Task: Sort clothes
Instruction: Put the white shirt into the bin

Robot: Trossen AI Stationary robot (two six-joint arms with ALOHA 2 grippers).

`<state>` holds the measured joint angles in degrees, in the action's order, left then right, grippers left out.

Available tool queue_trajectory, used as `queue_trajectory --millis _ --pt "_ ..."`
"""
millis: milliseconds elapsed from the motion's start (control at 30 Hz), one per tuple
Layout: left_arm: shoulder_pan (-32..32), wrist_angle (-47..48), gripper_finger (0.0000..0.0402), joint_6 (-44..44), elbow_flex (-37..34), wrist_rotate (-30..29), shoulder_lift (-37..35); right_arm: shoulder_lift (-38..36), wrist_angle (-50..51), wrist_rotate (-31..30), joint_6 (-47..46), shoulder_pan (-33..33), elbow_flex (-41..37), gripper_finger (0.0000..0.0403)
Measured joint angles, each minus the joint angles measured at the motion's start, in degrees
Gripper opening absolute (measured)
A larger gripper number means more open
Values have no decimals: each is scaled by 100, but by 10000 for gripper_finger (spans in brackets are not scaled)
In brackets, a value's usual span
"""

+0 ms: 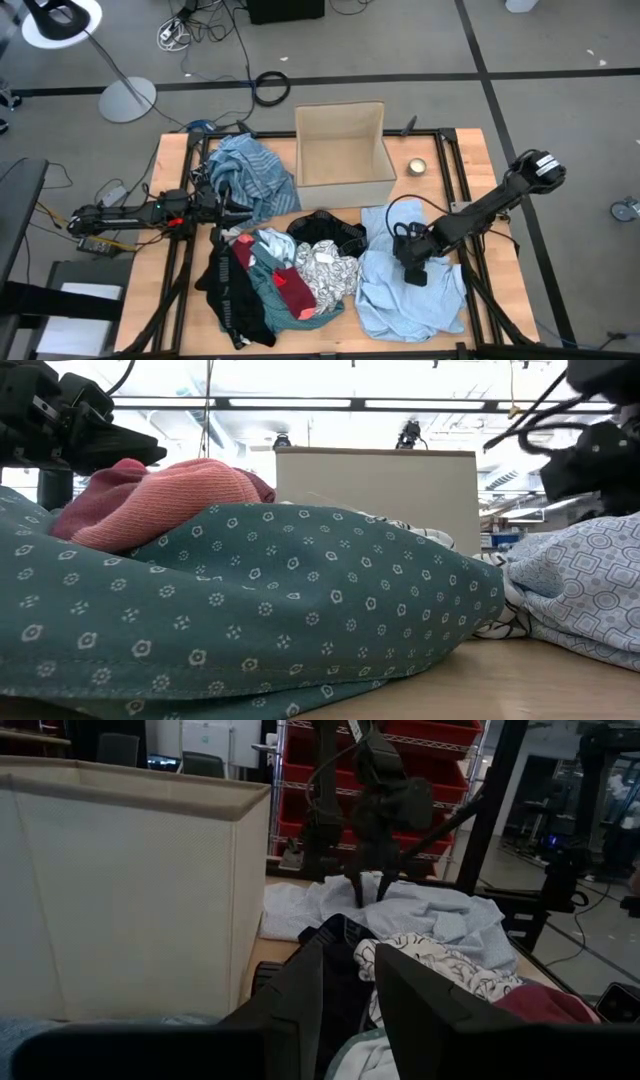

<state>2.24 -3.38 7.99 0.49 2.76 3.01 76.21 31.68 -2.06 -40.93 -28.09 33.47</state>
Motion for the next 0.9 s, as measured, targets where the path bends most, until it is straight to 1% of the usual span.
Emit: queue_trajectory --millis 67,100,133,200,300,400,567,733,800,900 --pt "0 0 101 2 0 0 0 57 53 139 21 17 70 41" --pt "2 0 101 0 0 2 0 53 138 164 82 19 123 22" --pt "1 0 101 1 2 1 0 40 288 172 89 19 191 17" --pt "1 0 101 0 1 1 0 -70 899 168 -6 15 410 15" --pt "2 0 101 2 2 2 0 -295 1991 12 -130 -6 956 7" --pt "0 -1 101 2 2 2 0 -507 3139 -330 -265 -79 1654 6" --pt "0 0 101 0 2 2 0 -708 4651 -991 -536 -182 3029 3" --pt "2 -1 101 1 2 2 0 -722 5621 -1714 -860 -183 4410 3" --pt "2 -1 101 1 2 0 0 -722 5801 -2078 -858 -165 4905 3" --pt "2 0 101 0 0 0 0 -722 5840 -2648 -552 -124 5597 3"
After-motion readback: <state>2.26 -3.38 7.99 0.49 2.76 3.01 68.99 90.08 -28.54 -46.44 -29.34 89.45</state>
